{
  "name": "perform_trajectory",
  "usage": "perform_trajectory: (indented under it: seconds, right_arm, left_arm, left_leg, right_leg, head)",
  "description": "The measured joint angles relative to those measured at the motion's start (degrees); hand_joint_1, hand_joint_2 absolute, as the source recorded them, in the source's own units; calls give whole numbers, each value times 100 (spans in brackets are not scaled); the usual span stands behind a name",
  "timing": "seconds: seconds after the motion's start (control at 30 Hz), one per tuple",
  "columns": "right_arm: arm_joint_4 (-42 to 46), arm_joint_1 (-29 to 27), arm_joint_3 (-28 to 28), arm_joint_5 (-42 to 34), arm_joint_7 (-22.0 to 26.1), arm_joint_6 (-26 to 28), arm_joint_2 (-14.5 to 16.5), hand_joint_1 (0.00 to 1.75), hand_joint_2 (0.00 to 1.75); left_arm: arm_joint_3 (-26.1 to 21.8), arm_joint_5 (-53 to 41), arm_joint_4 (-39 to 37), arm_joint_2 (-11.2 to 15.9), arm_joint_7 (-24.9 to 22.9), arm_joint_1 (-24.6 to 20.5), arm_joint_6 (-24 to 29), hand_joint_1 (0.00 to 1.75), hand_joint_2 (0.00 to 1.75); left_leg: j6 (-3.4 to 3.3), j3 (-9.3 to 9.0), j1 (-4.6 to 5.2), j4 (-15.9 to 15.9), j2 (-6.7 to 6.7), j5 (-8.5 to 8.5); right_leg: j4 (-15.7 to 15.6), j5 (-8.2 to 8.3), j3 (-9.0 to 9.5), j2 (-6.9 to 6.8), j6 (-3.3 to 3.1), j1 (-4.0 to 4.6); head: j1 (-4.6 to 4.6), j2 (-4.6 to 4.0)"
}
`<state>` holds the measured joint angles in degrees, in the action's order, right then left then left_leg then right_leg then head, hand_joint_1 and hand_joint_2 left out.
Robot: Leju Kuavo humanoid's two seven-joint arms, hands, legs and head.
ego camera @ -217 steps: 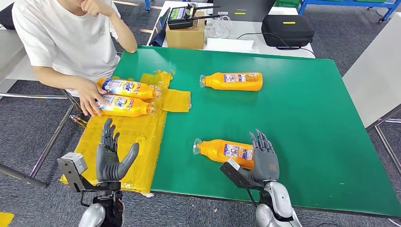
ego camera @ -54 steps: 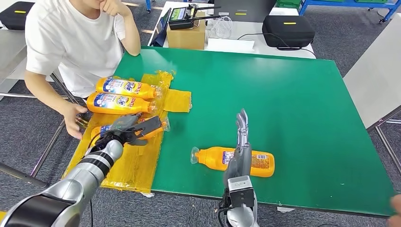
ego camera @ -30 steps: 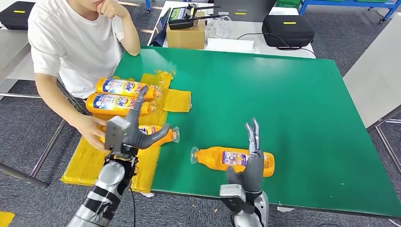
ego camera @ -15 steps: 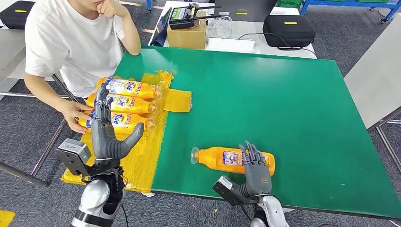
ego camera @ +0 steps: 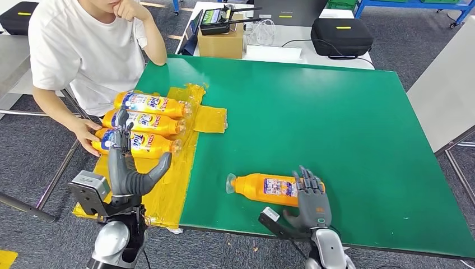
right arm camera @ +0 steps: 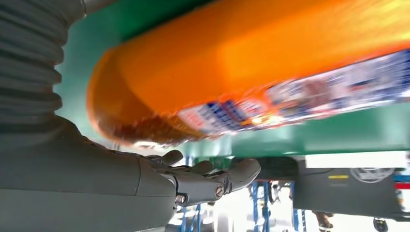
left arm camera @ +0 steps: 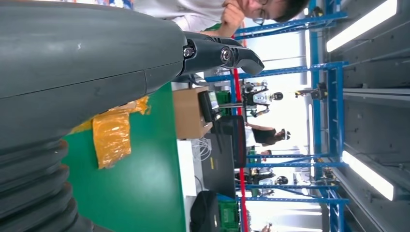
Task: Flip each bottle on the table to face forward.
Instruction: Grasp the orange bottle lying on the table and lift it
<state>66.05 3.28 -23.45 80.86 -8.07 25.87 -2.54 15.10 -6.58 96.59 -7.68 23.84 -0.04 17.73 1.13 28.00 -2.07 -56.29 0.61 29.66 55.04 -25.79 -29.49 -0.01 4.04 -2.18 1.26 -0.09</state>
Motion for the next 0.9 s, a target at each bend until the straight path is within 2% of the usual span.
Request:
perform_trajectory:
  seconds: [0.3, 0.47, 0.6, 0.63, 0.73, 0.77, 0.9]
  right_arm:
    - [183, 6, 78, 156, -234, -356, -146, 0, 175]
    - [57, 156, 130, -361, -185, -753, -151, 0, 175]
    - [-343, 424, 173, -864, 68, -790, -124, 0, 175]
    - [-507, 522, 192, -982, 136, -798, -104, 35, 175]
    - [-1060, 855, 231, -1215, 301, -845, -35, 164, 175]
    - [-1219, 955, 234, -1250, 344, -859, -13, 173, 175]
    - [-1812, 1333, 234, -1317, 445, -887, 86, 175, 175]
  left_arm:
    - [156, -251, -33, -58, -247, 158, -73, 0, 175]
    - [327, -411, -162, -85, -450, 175, -126, 0, 175]
    - [450, -479, -301, -95, -501, 89, -141, 0, 175]
    - [482, -463, -351, -97, -518, 48, -158, 0, 175]
    - [575, -354, -514, -102, -572, -92, -230, 0, 175]
    - [596, -304, -559, -103, -581, -131, -256, 0, 175]
    - [672, 2, -721, -103, -777, -264, -466, 0, 175]
  left_leg:
    - [0, 1, -1, 0, 2, 0]
    - [0, -6, 0, 0, 9, 0]
    - [0, -23, 0, 0, 13, 0]
    - [0, -30, 0, 0, 14, 0]
    - [0, -54, -3, 0, 20, 1]
    - [0, -60, -3, 0, 20, 1]
    - [-2, -85, -3, 1, 37, 2]
  right_leg:
    - [0, 0, -4, 1, 0, 1]
    - [-1, 1, 0, 4, 0, 0]
    - [-2, 1, 13, 7, 0, 0]
    - [-2, 1, 17, 9, 0, 1]
    - [-2, 1, 37, 18, 0, 4]
    - [-2, 1, 43, 20, 0, 4]
    - [-3, 3, 59, 34, -2, 4]
  head:
    - [1, 0]
    - [-1, 0]
    - [0, 0]
    - [1, 0]
    - [-1, 0]
    - [-1, 0]
    - [0, 0]
